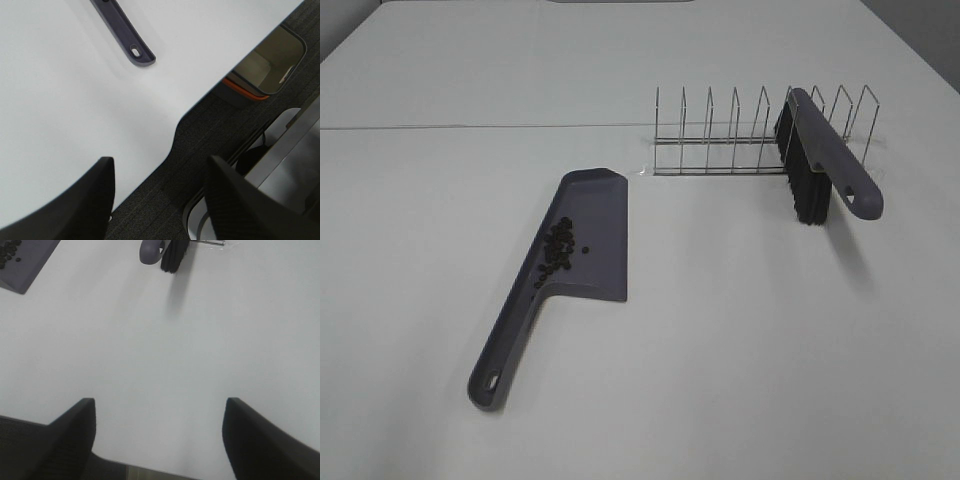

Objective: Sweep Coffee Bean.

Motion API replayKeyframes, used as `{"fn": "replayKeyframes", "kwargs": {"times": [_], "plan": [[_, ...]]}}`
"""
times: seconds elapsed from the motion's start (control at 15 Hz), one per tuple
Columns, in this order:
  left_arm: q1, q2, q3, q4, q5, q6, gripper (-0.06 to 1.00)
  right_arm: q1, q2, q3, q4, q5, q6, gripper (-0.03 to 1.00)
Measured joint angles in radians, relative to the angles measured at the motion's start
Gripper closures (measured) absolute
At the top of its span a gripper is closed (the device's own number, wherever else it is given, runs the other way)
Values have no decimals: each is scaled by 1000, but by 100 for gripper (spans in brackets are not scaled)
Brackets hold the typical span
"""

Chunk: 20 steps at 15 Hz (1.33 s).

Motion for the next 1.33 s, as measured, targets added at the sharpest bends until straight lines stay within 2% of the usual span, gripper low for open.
{"fn": "replayKeyframes", "kwargs": {"times": [0.33, 0.47, 0.67, 0.87, 1.07, 1.33], "plan": [[0, 0, 0, 0, 0, 0, 42, 0, 0, 0, 0, 0, 0, 29], [22, 0, 0, -1, 0, 0, 42, 0, 0, 0, 0, 0, 0, 29], [217, -26, 0, -1, 0, 0, 42, -114, 0, 0, 0, 0, 0, 29], [320, -135, 0, -1, 0, 0, 42, -206, 0, 0, 0, 0, 0, 29], [370, -312, 0, -1, 1, 0, 42, -270, 0, 0, 0, 0, 0, 29], [375, -454, 0, -1, 2, 2, 42, -271, -98, 0, 0, -1, 0, 29]]}}
